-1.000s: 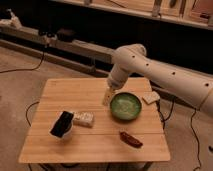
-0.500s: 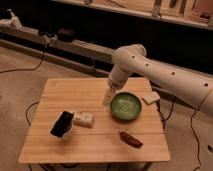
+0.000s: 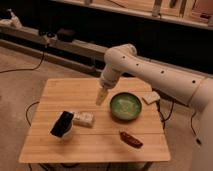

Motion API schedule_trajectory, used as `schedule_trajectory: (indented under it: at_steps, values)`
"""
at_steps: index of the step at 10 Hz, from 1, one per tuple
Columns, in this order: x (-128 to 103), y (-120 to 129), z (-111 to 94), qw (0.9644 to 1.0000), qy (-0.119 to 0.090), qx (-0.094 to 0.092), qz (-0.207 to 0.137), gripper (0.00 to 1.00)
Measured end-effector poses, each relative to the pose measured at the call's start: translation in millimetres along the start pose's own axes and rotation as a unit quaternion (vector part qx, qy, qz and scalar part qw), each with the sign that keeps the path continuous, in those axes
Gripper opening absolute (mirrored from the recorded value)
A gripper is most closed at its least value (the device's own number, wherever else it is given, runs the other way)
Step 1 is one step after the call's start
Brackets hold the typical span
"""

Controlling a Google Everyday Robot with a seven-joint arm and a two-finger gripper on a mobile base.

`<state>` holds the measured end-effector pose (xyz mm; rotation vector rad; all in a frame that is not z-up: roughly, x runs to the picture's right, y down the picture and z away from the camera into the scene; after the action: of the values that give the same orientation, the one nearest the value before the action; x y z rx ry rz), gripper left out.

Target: Stand the bottle upright

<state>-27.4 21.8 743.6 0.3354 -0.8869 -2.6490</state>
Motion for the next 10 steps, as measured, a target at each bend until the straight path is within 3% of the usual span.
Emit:
schedule_trajectory:
  at_steps: [4,7,10]
  values:
    - [40,-14,45,0.9995,-0.010,0.020,-0.022,0.80]
    - [54,-15,78,0.9996,-0.012,0.016,-0.022,0.80]
    - [55,-11,103,0.9997,-0.015,0.005,-0.016,0.80]
